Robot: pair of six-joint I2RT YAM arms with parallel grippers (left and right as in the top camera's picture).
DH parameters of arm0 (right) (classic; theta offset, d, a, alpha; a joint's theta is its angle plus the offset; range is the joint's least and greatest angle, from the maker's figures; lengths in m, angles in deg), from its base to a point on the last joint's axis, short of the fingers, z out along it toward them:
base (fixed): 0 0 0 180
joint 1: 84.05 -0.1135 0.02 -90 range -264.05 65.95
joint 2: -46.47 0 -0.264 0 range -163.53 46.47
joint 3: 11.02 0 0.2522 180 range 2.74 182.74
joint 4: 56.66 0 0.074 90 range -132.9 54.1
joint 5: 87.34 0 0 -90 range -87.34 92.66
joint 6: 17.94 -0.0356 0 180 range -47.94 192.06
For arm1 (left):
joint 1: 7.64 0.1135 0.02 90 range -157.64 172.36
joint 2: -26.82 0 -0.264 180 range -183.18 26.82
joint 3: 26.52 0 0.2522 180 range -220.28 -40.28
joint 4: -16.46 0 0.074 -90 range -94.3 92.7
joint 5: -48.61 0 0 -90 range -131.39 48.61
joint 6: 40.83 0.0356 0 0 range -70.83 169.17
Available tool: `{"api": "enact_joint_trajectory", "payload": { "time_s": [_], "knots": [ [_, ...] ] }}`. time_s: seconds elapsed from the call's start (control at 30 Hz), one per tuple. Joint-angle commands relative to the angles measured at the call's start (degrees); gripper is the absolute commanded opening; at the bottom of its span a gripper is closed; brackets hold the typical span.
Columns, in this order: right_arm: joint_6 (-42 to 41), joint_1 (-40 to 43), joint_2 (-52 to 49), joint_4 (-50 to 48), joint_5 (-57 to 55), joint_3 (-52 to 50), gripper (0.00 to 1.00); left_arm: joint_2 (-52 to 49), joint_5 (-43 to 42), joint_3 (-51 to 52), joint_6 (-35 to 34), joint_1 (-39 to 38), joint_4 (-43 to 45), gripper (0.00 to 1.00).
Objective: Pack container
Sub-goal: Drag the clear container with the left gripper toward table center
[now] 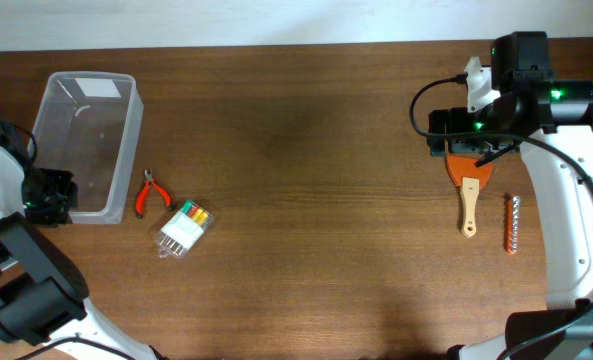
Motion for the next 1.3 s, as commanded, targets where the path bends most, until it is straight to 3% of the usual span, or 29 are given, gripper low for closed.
{"api": "enact_joint_trajectory", "payload": {
  "time_s": [0.0, 0.2, 0.33, 0.67, 0.9, 1.27],
  "knots": [
    [0.4, 0.1, 0.1, 0.2, -0.1, 1.6, 0.99, -0.7, 0.8, -1.0, 0.0, -0.2, -0.4, 0.23],
    [0.4, 0.1, 0.1, 0.2, -0.1, 1.6, 0.99, -0.8, 0.8, -0.9, 0.0, -0.2, -1.3, 0.18],
    [0.4, 0.1, 0.1, 0.2, -0.1, 1.6, 0.98, -0.8, 0.5, -0.9, 0.0, -0.2, -1.6, 0.02],
    [0.4, 0.1, 0.1, 0.2, -0.1, 1.6, 0.99, -0.5, -0.5, -1.6, 0.1, -0.2, -1.5, 0.02],
    [0.4, 0.1, 0.1, 0.2, -0.1, 1.6, 0.99, 2.0, -2.4, -8.5, 5.6, -1.0, -1.7, 0.02],
    [0.4, 0.1, 0.3, 0.2, -4.0, 1.6, 0.99, 9.3, -2.4, -19.4, 15.9, -14.8, -4.5, 0.02]
  ]
}}
